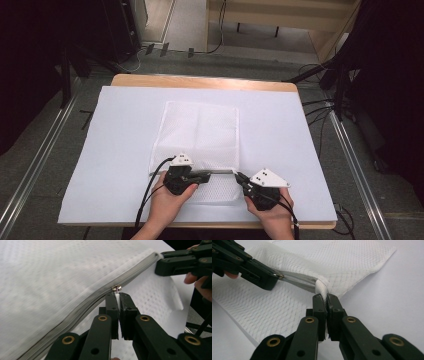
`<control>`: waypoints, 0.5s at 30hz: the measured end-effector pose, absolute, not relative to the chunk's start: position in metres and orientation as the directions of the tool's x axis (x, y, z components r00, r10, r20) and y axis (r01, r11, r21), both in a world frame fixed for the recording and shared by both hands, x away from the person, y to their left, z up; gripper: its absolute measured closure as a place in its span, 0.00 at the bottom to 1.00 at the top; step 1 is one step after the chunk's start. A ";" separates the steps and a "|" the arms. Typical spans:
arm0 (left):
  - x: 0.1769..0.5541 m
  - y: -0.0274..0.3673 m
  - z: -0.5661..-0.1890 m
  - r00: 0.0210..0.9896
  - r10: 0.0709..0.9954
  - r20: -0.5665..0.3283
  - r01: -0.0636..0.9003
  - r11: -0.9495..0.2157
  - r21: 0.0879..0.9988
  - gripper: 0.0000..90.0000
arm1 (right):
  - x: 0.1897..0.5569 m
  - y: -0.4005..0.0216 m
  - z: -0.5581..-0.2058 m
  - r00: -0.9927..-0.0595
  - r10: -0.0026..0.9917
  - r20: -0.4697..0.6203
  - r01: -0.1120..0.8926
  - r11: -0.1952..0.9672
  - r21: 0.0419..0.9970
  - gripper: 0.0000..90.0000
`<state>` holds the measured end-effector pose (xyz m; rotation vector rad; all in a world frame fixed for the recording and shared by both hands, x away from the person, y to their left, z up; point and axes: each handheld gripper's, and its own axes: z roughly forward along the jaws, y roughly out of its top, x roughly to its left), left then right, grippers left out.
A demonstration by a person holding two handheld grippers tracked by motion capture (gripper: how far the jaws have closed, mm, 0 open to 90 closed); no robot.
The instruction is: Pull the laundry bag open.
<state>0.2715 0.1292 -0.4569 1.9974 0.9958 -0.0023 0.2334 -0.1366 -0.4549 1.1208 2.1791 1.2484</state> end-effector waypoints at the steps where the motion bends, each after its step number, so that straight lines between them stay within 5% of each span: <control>1: 0.271 0.133 -0.458 0.672 0.649 -0.355 0.649 -0.287 0.704 0.97 | 0.233 -0.137 -0.455 -0.604 0.795 0.051 0.446 0.285 0.848 0.98; 15: 0.267 0.188 -0.463 0.584 0.719 -0.377 0.709 -0.226 0.668 0.97 | 0.233 -0.146 -0.453 -0.582 0.812 0.044 0.454 0.279 0.846 0.98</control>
